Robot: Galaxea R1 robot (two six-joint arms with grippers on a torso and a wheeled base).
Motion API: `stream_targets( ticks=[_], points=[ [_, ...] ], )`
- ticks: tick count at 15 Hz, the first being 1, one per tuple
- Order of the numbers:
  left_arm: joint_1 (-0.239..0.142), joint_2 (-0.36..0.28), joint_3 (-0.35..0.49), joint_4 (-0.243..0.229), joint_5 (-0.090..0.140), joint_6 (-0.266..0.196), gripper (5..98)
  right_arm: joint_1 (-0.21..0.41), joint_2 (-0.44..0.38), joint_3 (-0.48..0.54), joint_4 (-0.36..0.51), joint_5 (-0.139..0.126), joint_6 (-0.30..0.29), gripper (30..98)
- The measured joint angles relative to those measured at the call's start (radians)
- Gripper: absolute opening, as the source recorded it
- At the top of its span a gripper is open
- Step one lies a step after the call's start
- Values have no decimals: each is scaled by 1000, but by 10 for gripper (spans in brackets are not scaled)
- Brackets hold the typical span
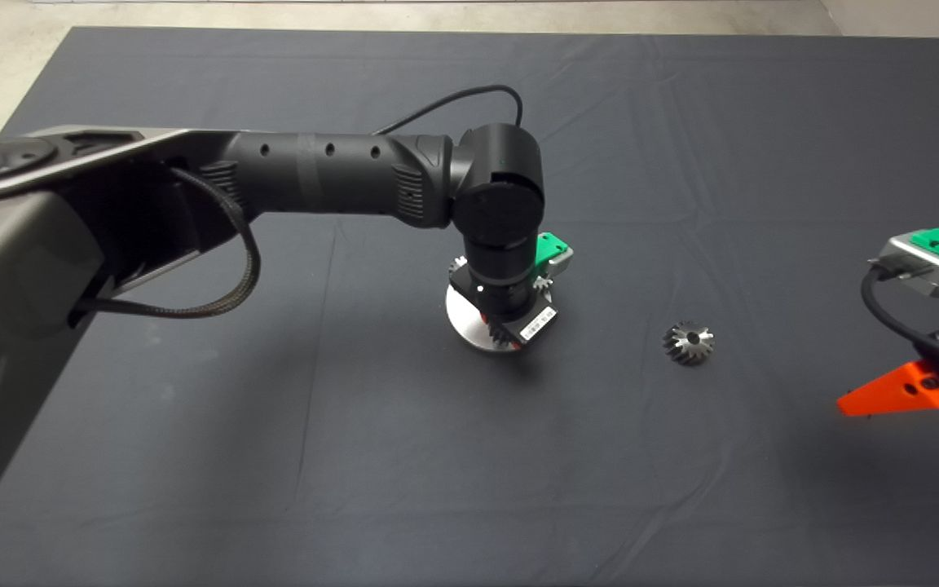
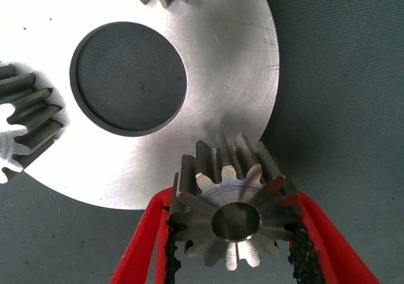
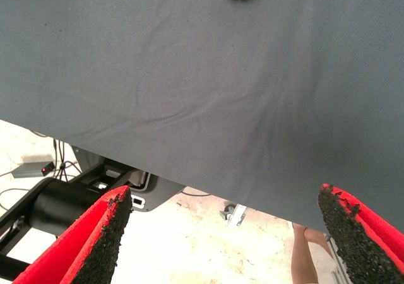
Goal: Remove an incorrectly installed larger gear and replace it with the correct smaller gear
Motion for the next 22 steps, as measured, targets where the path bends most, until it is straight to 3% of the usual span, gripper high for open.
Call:
stream_targets(
  ticks=[2,5,9,15,22],
  points=[
    [0,0,0,0,2,1,347,0,0,0,0,0,0,781],
    [0,0,0,1,27,3,347,0,0,0,0,0,0,781],
    [9,0,0,4,32,4,347,0,0,0,0,-1,0,781],
    [37,0,-1,42,31,5,347,3,0,0,0,0,0,781],
    [36,1,-12,38,27,7,357,3,0,0,0,0,0,781]
  ],
)
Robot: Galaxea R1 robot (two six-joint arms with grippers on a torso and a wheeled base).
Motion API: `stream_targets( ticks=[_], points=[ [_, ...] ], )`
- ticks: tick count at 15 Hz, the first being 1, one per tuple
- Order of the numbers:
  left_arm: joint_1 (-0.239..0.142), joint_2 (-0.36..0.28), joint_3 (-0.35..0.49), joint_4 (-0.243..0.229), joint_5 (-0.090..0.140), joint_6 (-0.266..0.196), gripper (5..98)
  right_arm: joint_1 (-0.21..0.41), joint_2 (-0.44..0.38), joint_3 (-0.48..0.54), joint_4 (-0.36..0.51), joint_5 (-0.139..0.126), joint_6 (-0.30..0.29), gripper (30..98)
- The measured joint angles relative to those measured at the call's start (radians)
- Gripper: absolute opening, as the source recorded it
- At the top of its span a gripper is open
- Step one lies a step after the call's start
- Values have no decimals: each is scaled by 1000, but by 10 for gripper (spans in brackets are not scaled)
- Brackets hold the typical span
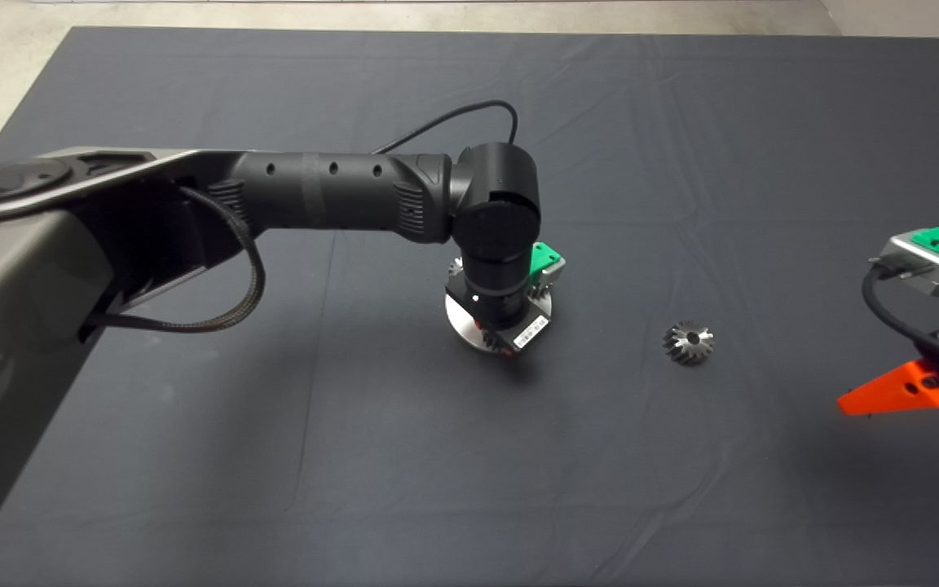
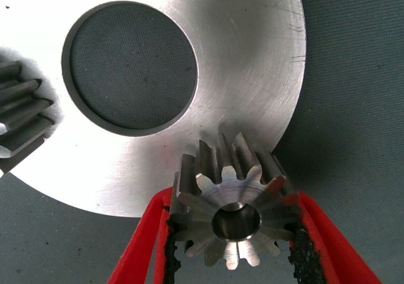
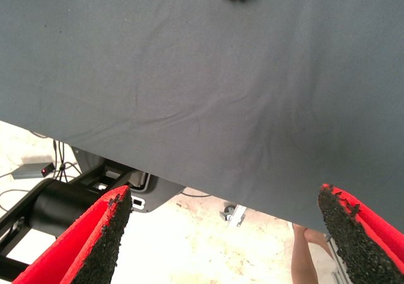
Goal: Remove an incorrectly installed larger gear and replace it with the correct smaller gear
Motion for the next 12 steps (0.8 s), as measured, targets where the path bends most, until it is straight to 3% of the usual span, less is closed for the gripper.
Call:
stream_targets(
  ticks=[10,12],
  points=[
    [-3,-1,7,-8,1,0,488,0,0,0,0,0,0,781],
    [-35,-7,54,-36,17,-27,518,0,0,0,0,0,0,781]
  ],
)
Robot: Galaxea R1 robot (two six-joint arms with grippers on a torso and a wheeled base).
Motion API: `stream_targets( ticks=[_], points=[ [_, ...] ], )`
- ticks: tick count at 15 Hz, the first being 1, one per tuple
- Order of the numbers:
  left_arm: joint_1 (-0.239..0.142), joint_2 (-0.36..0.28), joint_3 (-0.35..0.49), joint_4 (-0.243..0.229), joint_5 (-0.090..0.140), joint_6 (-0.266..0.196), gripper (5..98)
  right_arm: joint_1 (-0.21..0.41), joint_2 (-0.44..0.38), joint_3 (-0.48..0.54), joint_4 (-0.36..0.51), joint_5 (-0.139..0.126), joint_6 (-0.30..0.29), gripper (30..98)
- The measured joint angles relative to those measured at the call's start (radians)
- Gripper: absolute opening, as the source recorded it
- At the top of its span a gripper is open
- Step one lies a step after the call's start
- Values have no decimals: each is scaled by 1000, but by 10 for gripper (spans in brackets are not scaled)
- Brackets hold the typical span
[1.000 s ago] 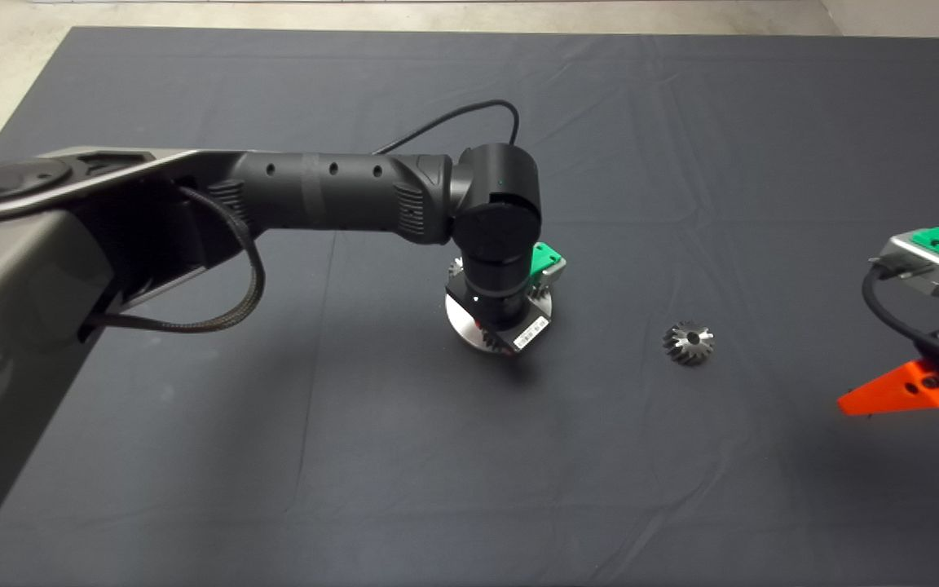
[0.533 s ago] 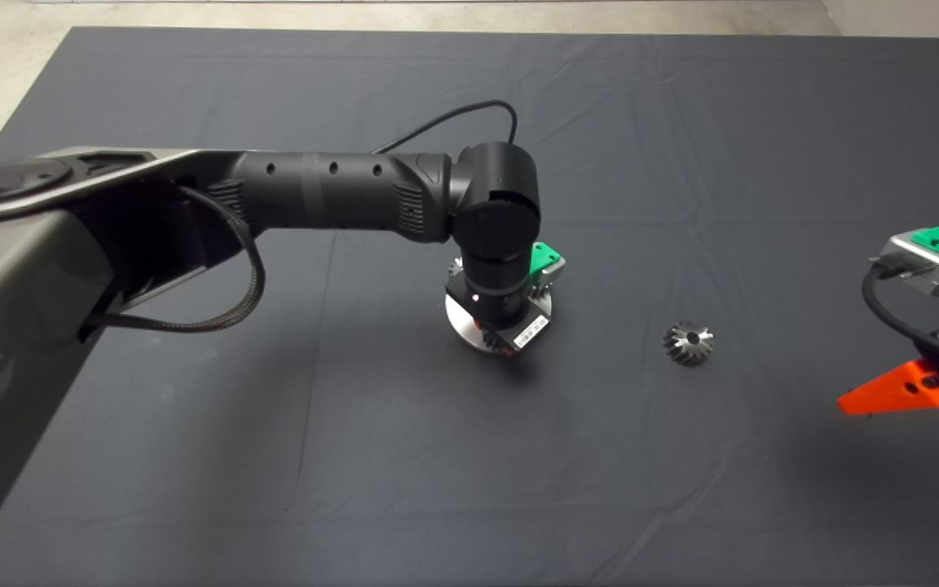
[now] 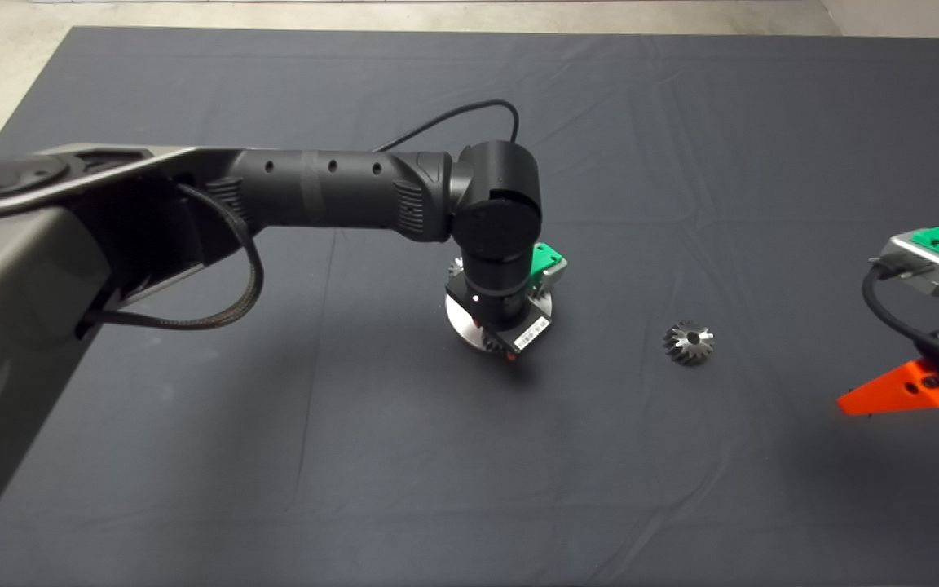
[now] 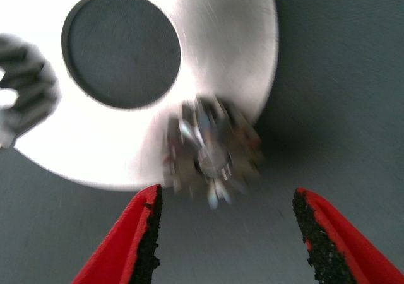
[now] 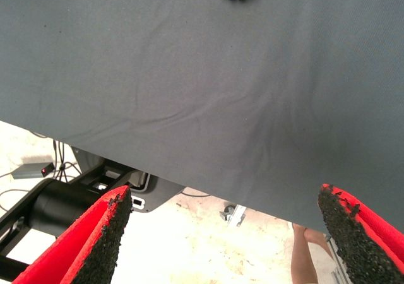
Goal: Remove an incorrectly installed larger gear and replace it with the correct smaller gear
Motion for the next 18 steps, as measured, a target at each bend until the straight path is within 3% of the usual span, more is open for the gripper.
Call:
stream_targets(
  ticks=[1,3,5,6,9,13,14,16,18],
  points=[
    [-39,-11,36,-35,9,-38,531,0,0,0,0,0,0,781],
    [-173,-67,126,-130,18,-130,546,0,0,0,0,0,0,781],
    [-296,-169,194,-219,23,-242,588,0,0,3,0,0,0,782],
    [-328,-225,229,-246,28,-280,588,0,0,5,0,0,0,812],
    [-339,-377,384,-276,37,-380,634,0,2,56,0,1,7,832],
    [-347,-496,642,-283,30,-612,681,0,7,99,8,9,49,910],
    [-352,-528,685,-279,27,-652,711,0,3,100,9,9,49,926],
    [-354,-569,728,-270,24,-684,734,1,8,104,8,14,49,930],
    [-354,-582,749,-260,7,-709,785,2,9,107,8,24,49,978]
  ],
)
